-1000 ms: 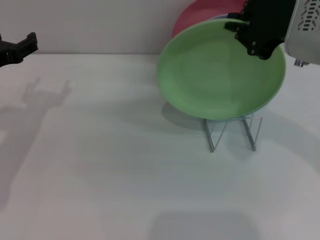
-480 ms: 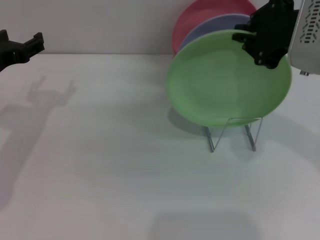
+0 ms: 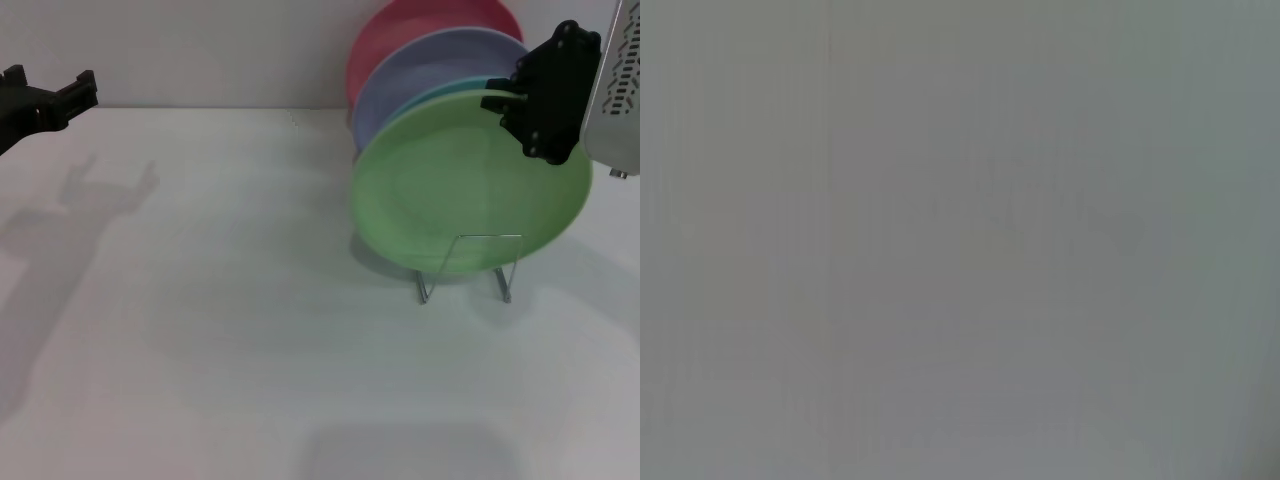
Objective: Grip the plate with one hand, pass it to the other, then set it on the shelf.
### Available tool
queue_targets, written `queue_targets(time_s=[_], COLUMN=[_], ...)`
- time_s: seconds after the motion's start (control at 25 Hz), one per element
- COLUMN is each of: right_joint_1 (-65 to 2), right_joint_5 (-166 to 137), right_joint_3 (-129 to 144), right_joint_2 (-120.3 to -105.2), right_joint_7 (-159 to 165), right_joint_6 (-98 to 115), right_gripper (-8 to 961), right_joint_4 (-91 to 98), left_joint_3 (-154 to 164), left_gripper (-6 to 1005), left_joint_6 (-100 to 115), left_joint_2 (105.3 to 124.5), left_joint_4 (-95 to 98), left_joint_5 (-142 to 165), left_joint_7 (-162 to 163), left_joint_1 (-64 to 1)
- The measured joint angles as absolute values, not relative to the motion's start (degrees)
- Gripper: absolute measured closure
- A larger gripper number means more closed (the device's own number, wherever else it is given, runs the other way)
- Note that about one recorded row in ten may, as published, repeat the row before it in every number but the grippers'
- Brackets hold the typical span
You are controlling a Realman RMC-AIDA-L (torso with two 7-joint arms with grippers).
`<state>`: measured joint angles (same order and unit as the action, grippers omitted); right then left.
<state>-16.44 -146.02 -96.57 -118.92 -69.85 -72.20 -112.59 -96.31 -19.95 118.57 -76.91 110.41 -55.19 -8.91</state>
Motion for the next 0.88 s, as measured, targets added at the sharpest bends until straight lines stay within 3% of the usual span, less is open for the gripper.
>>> queue_targets(time_s=[0.36,0.88], right_joint_1=[-15.49,-15.34], right_joint_5=[-152.10,-149.32], right_joint_3=[-92.78,-90.91], right_joint_2=[-119.01,-119.01], right_joint_7=[-65.72,-61.69], right_joint_6=[-72.91,-78.87], right_gripper=[870,426], right_joint_4=[-113.76,-116.52], left_joint_3=[-95.65,-95.64], left_gripper=[142,142], left_joint_6=[-19.95,-19.95], left_joint_2=[118.48,118.44], left_joint_4=[-76.80,-73.46], left_joint_5=[110.39,110.39], left_joint_7=[-55.19,-55.19], left_joint_1=[-9.11,-11.94])
